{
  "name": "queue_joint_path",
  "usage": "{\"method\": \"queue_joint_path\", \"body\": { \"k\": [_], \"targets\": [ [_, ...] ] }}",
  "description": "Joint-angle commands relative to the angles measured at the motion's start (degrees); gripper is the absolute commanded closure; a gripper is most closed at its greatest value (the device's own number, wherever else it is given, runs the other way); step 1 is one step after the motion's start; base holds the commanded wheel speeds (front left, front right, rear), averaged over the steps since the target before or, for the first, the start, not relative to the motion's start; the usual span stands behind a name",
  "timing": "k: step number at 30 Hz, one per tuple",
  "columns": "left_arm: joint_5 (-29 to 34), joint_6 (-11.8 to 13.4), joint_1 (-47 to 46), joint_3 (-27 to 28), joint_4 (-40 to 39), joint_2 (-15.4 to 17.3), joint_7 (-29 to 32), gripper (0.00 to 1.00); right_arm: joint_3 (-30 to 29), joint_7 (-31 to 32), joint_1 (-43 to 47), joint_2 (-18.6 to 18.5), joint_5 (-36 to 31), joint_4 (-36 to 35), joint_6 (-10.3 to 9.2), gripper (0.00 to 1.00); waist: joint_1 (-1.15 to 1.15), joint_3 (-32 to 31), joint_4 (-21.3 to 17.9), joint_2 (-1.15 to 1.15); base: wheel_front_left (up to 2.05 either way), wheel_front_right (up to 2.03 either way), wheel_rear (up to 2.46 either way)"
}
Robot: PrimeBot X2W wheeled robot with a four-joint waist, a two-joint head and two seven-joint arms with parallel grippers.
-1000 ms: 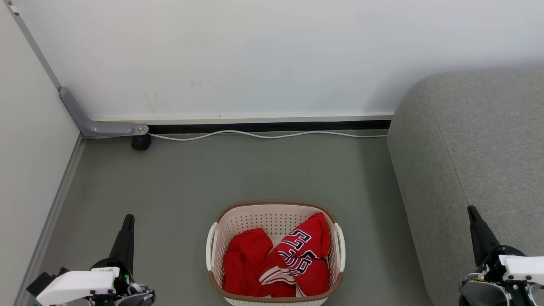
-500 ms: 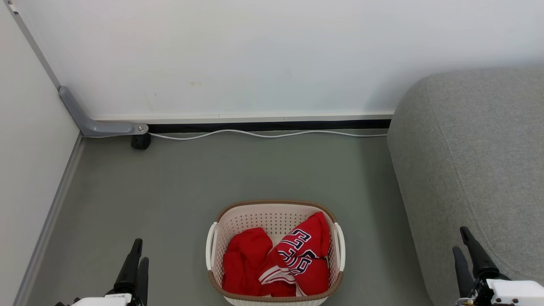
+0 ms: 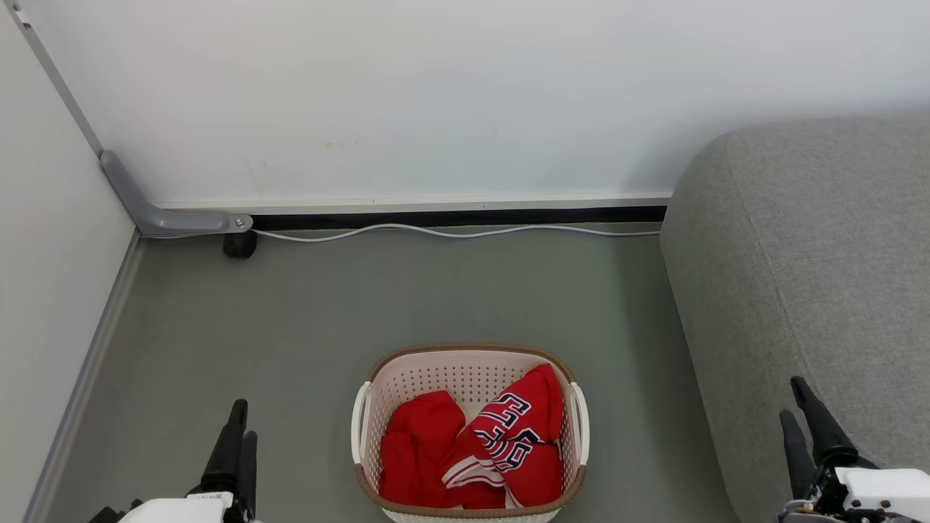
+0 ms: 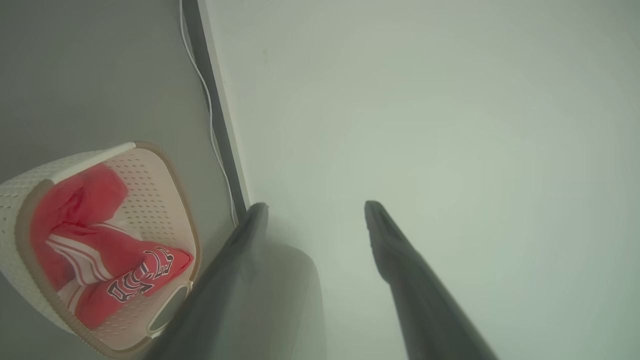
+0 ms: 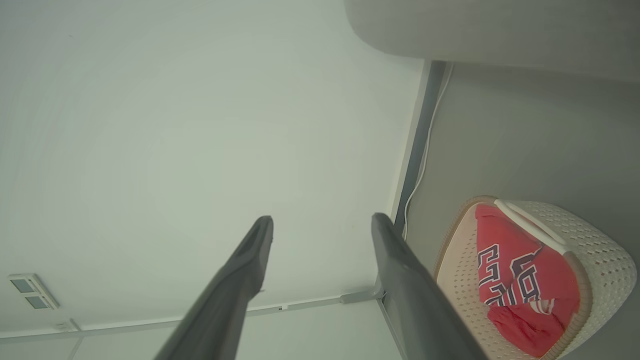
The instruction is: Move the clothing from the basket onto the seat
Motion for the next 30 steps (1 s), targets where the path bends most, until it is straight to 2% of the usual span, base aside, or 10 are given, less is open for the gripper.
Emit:
{"method": "queue_joint_path", "body": {
  "k": [1,12,24,30],
  "targets": [
    [0.90,-0.16,-3.20,0.00,-1.19,0.61,-0.29,0.00,0.35,-0.51,-2.85,-1.31,-0.65,-1.74,0.10,0.00,-0.01,0.00,-0.01,0.00,0.00,0.00,0.00],
    [6.01,-0.21,-5.05,-0.86,-0.02,0.79,-2.17,0.00,3.55,-3.35,-4.70,-3.87,-2.67,-1.20,0.13,0.00,-0.01,0.27,-0.23,0.00,0.00,0.00,0.00],
    [15.13,0.53,-6.16,-1.81,-0.60,0.97,-4.04,0.00,8.32,-6.39,-7.18,-6.97,-6.14,0.05,0.15,0.00,-0.01,0.52,-0.46,0.00,0.00,0.00,0.00],
    [21.04,1.63,-6.65,-2.91,-1.41,1.07,-5.06,0.00,8.80,-7.42,-8.42,-8.01,-10.73,0.28,0.16,0.00,-0.01,0.63,-0.54,0.00,0.00,0.00,0.00]
  ]
}}
